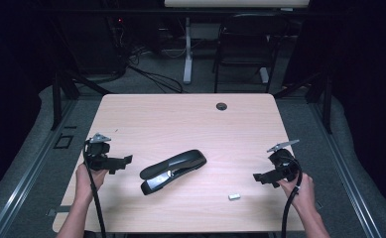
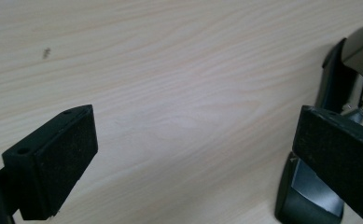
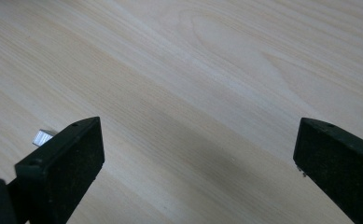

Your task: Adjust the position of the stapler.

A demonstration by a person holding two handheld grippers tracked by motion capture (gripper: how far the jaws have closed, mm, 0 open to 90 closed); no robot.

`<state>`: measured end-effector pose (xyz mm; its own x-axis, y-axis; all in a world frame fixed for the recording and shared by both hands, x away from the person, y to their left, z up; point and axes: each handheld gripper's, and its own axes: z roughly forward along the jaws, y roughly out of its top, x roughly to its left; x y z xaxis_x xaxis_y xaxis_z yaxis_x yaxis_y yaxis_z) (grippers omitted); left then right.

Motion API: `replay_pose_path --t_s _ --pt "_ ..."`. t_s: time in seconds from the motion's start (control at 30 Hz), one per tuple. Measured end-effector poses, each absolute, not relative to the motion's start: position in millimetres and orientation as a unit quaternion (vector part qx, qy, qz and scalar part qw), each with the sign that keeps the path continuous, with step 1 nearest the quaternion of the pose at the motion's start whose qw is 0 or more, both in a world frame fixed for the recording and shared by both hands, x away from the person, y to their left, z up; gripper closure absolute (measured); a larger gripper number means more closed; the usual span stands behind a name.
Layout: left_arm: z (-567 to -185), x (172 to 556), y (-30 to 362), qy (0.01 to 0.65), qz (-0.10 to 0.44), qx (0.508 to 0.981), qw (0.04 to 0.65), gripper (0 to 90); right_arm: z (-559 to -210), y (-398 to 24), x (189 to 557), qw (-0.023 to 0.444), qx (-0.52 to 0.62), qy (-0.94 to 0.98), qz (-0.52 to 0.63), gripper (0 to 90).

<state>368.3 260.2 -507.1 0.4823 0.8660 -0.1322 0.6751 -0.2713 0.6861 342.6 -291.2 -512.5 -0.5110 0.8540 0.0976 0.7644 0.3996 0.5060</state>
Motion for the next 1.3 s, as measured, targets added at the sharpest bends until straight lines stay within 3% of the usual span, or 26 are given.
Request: replay_pose_path --t_s 0.33,0.67,1.3 --pt "-501.9 369.4 256.9 0.481 0.084 0.784 0.383 0.0 -514.2 -294.6 348.6 0.075 0.491 0.831 0.251 1.2" --pt "-493.7 364.0 234.3 0.425 0.039 0.81 0.402 0.4 -512.5 -302.8 349.2 0.07 0.5 0.824 0.256 1.3" --pt "-493.1 351.4 183.2 0.357 0.04 0.856 0.37 0.4 -515.1 -298.9 350.7 0.056 0.499 0.829 0.248 1.4"
